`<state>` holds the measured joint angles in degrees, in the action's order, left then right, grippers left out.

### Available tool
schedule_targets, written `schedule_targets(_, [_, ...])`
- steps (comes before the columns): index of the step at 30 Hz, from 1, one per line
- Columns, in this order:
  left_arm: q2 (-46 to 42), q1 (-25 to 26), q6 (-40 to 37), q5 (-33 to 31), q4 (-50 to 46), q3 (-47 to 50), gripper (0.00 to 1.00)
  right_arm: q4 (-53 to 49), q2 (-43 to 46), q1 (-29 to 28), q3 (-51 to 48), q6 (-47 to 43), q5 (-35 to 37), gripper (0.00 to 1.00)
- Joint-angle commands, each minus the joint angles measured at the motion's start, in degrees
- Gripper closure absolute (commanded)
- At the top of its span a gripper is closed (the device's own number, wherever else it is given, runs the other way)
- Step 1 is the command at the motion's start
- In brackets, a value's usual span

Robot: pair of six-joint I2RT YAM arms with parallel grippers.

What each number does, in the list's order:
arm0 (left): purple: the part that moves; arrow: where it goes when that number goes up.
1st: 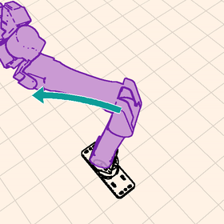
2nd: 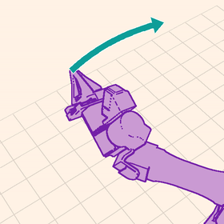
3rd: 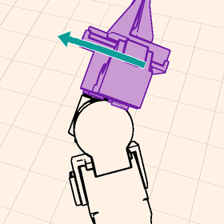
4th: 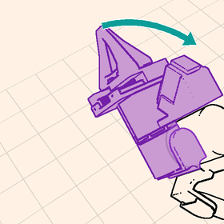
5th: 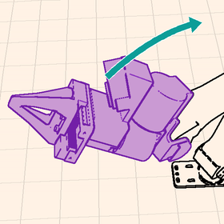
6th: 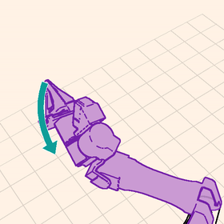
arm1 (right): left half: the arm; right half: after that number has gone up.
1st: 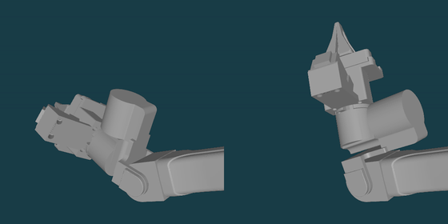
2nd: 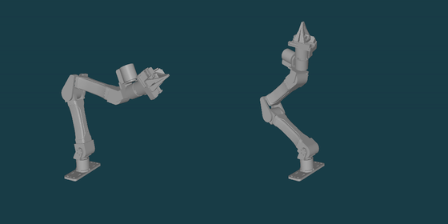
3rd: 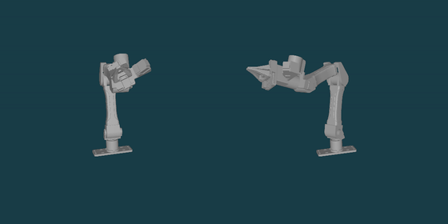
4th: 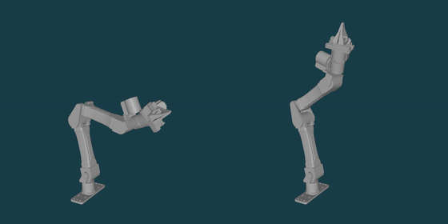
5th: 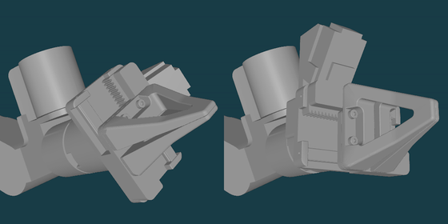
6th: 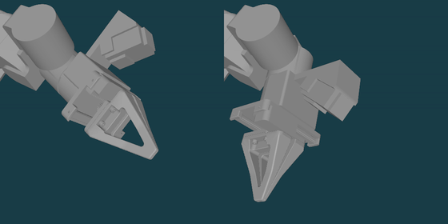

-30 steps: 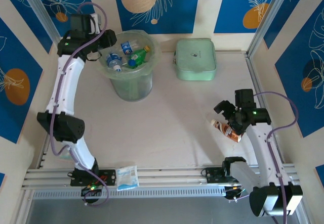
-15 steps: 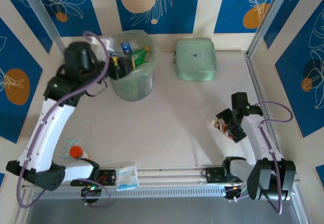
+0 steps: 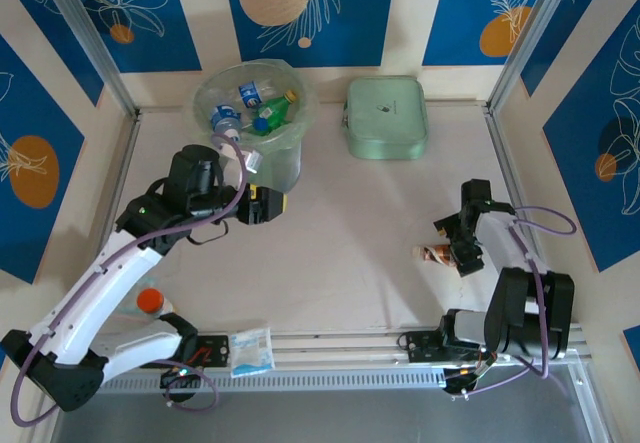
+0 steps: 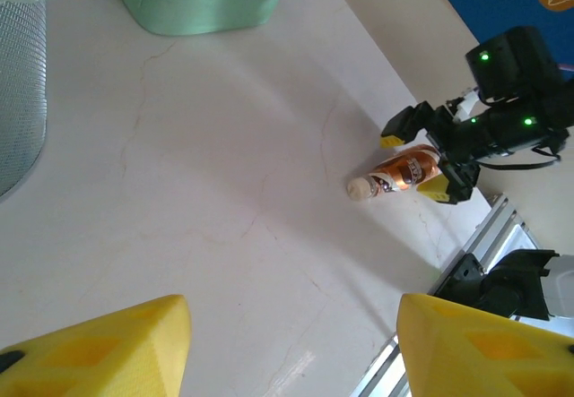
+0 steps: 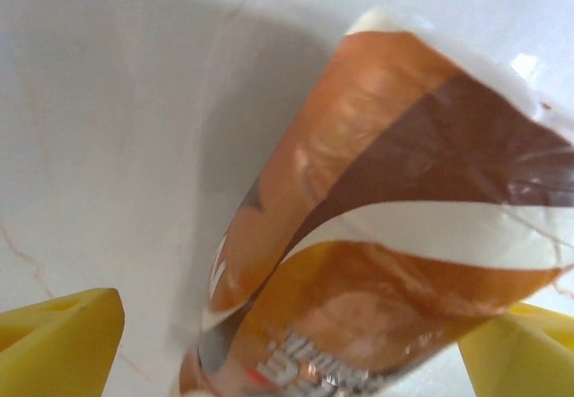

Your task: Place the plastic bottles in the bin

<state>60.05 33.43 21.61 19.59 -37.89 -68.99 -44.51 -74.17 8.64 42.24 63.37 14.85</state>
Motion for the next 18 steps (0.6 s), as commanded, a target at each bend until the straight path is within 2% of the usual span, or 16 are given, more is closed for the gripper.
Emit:
schedule_targets(1, [-0.65, 0.66, -0.29, 0.41, -0.10, -1.81, 0.37, 2.13, -2.45, 0.02, 0.99, -0.02, 0.11, 0.10])
schedule_targets(7, [0.15, 0.78, 0.18, 0.51, -0.46, -1.75, 0.38, 2.38, -5.07, -2.41, 3.23, -2.60, 1.08, 0.18])
schedule_targets(10, [0.33, 0.98, 0.62, 0.70, 0.29, -1.57, 0.38, 1.95, -5.98, -3.42, 4.08, -3.42, 2.00, 0.26])
schedule_targets(18, [2.51, 1.14, -1.84, -0.99, -2.72, -5.00, 0.36, 5.49, -2.82, -8.08, 3.98, -6.68, 0.49, 0.39])
